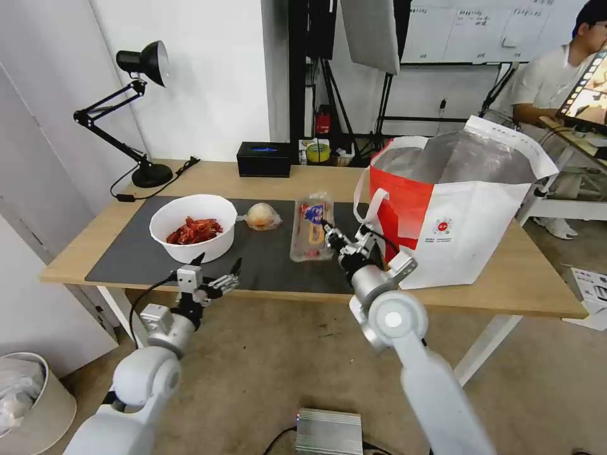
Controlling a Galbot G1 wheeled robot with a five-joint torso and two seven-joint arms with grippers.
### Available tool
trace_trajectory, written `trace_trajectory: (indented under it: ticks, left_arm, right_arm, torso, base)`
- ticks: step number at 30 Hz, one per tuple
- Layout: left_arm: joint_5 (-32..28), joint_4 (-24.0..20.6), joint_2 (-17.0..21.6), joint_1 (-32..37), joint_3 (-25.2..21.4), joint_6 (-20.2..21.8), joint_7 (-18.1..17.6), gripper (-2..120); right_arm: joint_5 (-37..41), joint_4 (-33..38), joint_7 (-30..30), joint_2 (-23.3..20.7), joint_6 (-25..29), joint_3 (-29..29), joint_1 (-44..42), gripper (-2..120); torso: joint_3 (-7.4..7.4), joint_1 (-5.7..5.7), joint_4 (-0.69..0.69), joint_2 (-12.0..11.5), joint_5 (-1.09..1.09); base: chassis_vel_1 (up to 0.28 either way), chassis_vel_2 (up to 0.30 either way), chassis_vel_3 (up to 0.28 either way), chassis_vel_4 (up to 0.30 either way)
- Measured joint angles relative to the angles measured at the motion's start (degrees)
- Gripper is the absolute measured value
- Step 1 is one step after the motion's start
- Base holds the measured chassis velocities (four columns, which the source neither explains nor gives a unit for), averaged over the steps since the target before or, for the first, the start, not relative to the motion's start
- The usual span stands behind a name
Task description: Pick up the trash from the table and place it into the takeout bag.
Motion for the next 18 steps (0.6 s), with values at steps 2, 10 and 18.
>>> trace_trajectory:
  ticks: [2,10,18]
  left_arm:
    - [-0.58,-1.17,0.45,1.44,-1.61,0.33,0.22,100]
    - [-1.84,-4.95,2.0,5.82,-5.85,0.48,0.5,100]
    - [-1.82,-7.43,1.18,8.34,-7.2,0.48,0.54,100]
  right_arm:
    - [1.87,1.85,-0.13,-0.4,0.18,0.29,0.27,0]
    - [7.12,9.23,0.47,-1.83,0.24,2.84,1.28,0]
    - [14.62,14.9,1.98,-7.12,0.49,11.98,2.36,0]
  torso:
    - [0.0,0.0,0.0,0.0,0.0]
    - [0.0,0.0,0.01,0.0,0.01]
    - [0.0,0.0,0.0,0.0,0.01]
  base:
    - [0.0,0.0,0.0,0.0]
    - [0.0,0.0,0.0,0.0]
    - [0.0,0.0,0.0,0.0]
